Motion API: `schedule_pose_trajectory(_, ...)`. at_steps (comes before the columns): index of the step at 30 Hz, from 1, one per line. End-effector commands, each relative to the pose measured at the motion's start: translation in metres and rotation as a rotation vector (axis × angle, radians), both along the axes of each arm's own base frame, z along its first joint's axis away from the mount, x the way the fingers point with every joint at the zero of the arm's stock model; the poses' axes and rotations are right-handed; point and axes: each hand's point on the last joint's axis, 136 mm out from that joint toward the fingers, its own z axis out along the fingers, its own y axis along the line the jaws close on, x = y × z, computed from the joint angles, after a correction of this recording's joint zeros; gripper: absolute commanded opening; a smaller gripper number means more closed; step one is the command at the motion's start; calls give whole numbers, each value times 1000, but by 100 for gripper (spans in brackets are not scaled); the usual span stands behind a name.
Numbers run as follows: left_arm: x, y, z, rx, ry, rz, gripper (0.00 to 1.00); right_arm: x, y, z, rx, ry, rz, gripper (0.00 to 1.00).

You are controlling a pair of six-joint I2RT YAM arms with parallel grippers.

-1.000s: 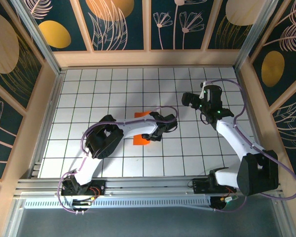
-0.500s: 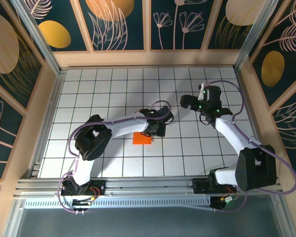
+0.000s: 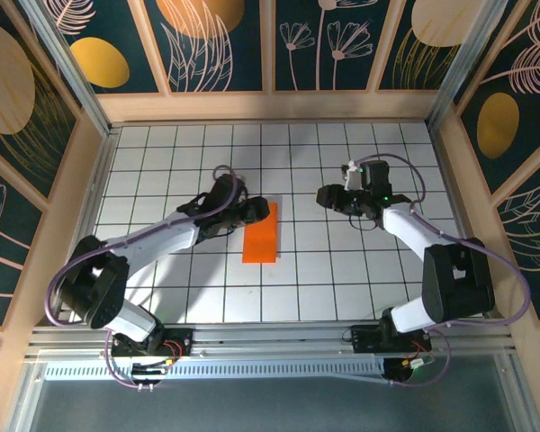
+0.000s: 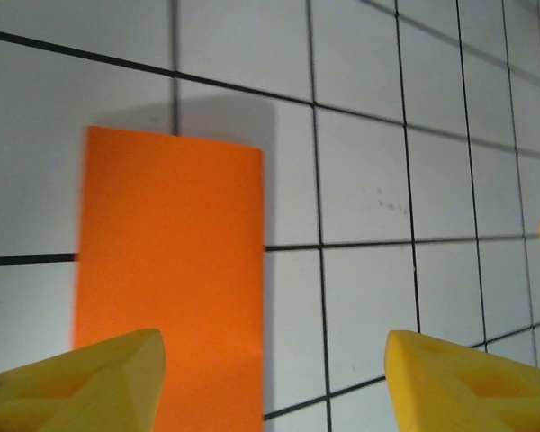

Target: Fold a paper plane with a square sheet of paper (fold left side to right side)

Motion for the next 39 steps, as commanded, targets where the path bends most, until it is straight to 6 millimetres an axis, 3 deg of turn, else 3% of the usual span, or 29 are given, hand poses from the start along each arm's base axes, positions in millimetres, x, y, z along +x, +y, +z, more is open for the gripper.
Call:
schedule_pose_trajectory(1,4,18,10,-143,-37,60,67,-19,37,-9,92,69,98,37)
schedule_pose_trajectory(4,2,43,5,-184,-43,133,68,-32,64,-22,124,117,153,22)
schedule_pose_trajectory(7,-2,58,0,-202,-45,179,68,-40,85,-33,140,149,185,5)
schedule_pose_trajectory(9,-5,63,-4,-188,-41,198,68,-43,96,-42,144,170,197,0)
schedule_pose_trajectory(15,-11,70,-15,-152,-20,207,69,-48,118,-66,122,211,233,0)
schedule_pose_trajectory(22,-13,72,-19,-142,-16,211,69,-52,130,-84,104,246,262,0)
schedule_pose_trajectory(33,-15,70,-29,-124,13,189,69,-53,119,-110,4,274,242,0)
schedule_pose_trajectory(39,-19,58,-37,-135,45,115,59,-56,106,-126,-98,293,245,0)
